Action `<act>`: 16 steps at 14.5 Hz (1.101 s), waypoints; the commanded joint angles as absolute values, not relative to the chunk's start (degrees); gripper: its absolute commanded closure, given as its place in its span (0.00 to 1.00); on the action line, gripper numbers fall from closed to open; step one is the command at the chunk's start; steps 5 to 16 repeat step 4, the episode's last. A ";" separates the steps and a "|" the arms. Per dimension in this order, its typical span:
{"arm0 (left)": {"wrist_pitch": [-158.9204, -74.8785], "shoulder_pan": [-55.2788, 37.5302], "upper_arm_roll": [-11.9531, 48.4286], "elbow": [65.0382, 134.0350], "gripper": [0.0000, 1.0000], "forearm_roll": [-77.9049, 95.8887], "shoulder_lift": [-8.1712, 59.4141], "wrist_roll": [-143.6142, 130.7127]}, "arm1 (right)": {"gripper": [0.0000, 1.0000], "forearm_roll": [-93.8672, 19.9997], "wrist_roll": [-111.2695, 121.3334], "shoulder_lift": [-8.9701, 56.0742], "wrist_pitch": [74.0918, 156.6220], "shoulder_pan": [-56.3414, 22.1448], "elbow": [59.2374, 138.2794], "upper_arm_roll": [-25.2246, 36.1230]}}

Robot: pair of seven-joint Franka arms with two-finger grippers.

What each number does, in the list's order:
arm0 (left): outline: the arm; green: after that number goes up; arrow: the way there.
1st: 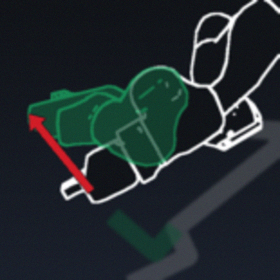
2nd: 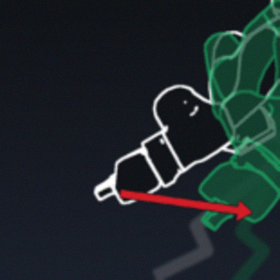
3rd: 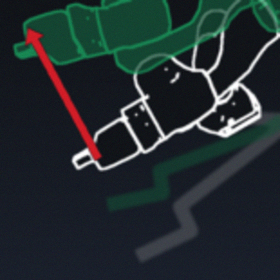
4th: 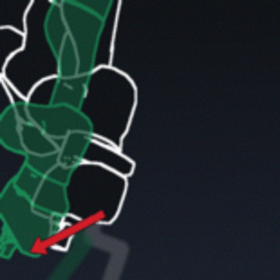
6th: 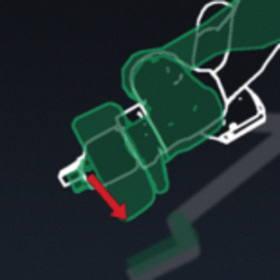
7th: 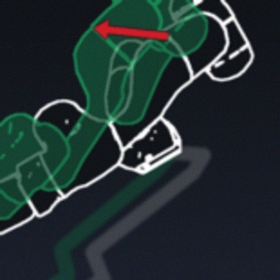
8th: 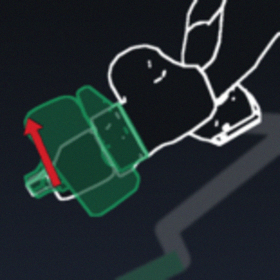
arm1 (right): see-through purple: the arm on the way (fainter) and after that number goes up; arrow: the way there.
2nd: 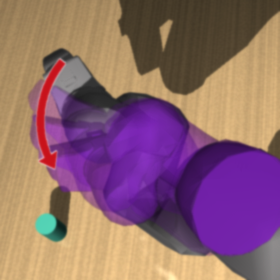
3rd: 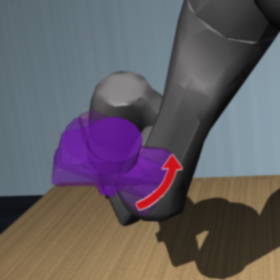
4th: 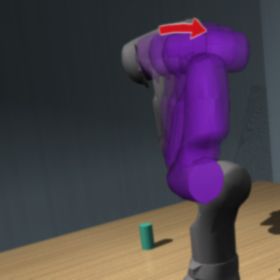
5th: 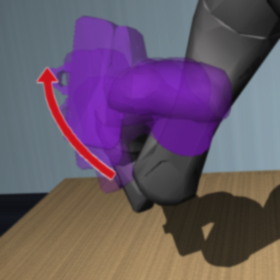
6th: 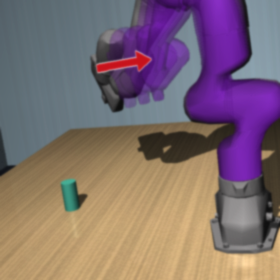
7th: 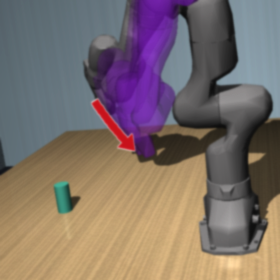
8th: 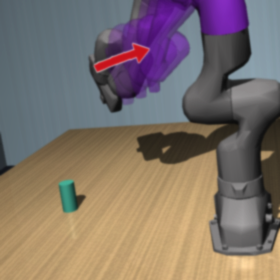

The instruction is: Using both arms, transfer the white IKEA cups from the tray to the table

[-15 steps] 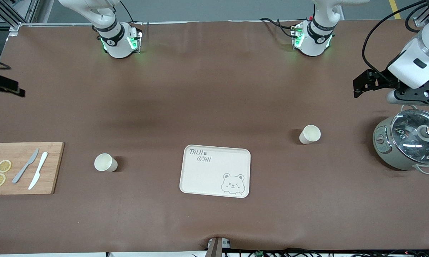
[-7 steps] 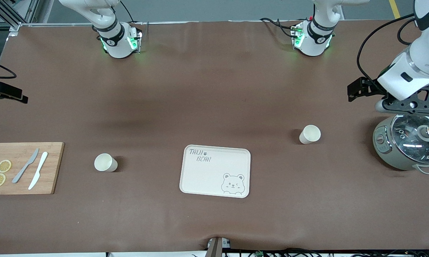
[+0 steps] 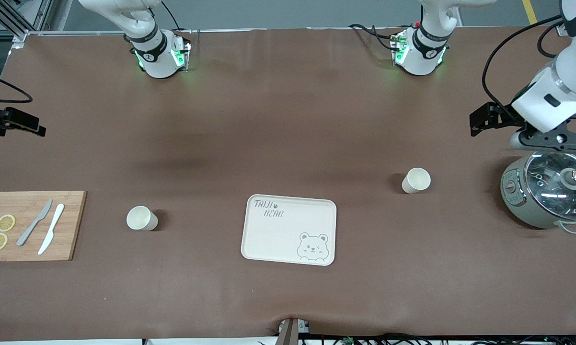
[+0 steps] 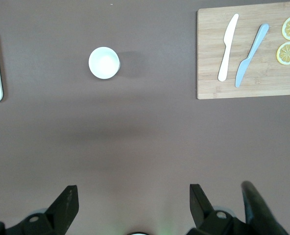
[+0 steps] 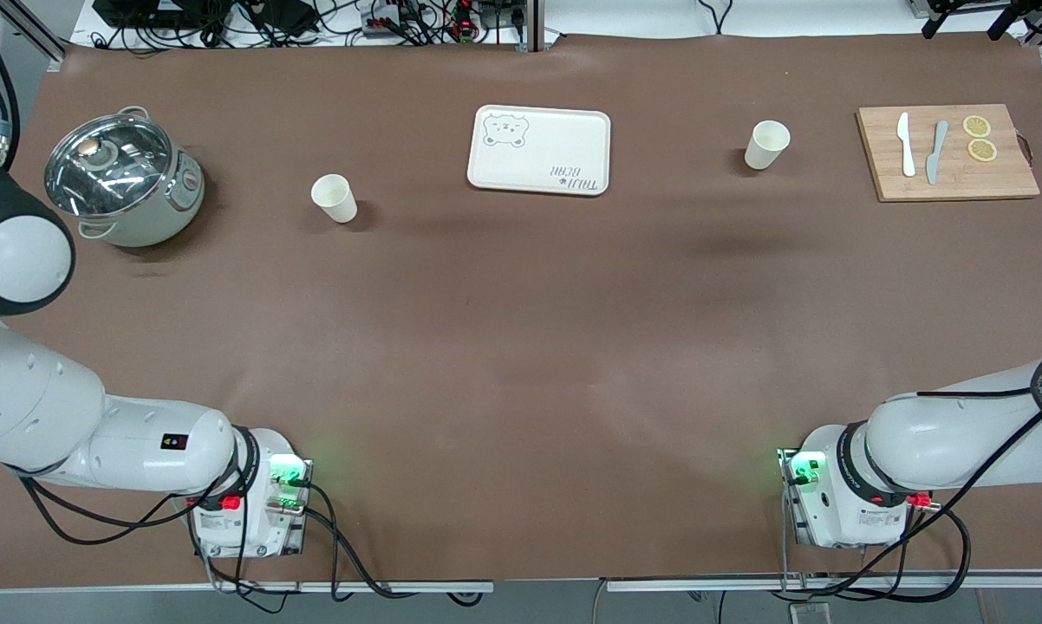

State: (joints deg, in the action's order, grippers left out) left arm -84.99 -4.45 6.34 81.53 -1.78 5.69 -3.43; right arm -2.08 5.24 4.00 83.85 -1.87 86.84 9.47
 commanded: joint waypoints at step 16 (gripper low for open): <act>-85.17 -3.78 6.77 81.74 0.00 -1.23 4.22 -2.37 | 0.00 -0.97 4.39 2.64 85.08 -2.11 88.68 9.32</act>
